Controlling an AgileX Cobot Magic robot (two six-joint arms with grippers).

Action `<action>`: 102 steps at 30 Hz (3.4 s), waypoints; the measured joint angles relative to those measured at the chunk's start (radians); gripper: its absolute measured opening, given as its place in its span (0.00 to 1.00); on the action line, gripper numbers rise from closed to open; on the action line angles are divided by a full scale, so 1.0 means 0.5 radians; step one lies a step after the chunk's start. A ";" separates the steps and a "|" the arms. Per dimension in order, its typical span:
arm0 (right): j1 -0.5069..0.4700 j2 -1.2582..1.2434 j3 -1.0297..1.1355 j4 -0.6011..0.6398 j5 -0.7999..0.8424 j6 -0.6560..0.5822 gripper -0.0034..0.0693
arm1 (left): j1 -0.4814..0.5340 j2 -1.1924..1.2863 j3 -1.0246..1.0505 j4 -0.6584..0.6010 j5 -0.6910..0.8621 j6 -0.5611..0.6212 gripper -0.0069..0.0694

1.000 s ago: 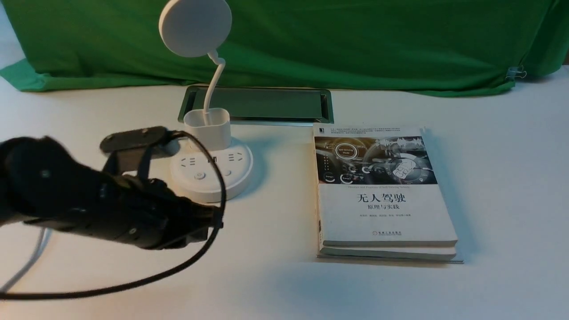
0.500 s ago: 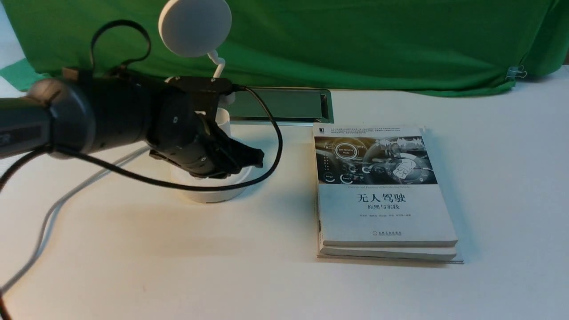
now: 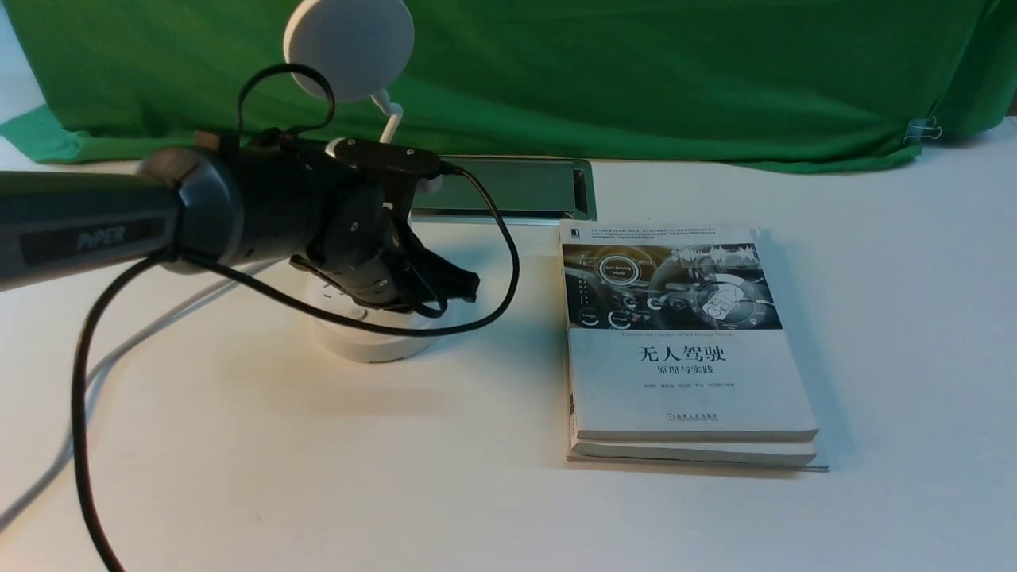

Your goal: Turn on the desk lamp on the white desktop with your hand.

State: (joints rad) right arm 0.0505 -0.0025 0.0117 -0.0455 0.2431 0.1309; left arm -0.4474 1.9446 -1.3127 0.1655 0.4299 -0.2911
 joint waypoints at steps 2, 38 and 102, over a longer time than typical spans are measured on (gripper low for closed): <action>0.000 0.000 0.000 0.000 0.000 0.000 0.37 | 0.014 0.011 0.000 0.002 -0.007 -0.005 0.09; 0.000 0.000 0.000 0.000 0.000 0.000 0.37 | 0.032 0.163 -0.065 -0.195 0.062 0.092 0.09; 0.000 0.000 0.000 0.000 -0.001 0.000 0.37 | 0.029 -3.124 1.845 -0.521 -0.821 1.357 0.09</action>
State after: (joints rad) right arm 0.0505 -0.0025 0.0117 -0.0455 0.2425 0.1309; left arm -0.4331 0.3826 -0.3904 -0.0952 0.0196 0.3874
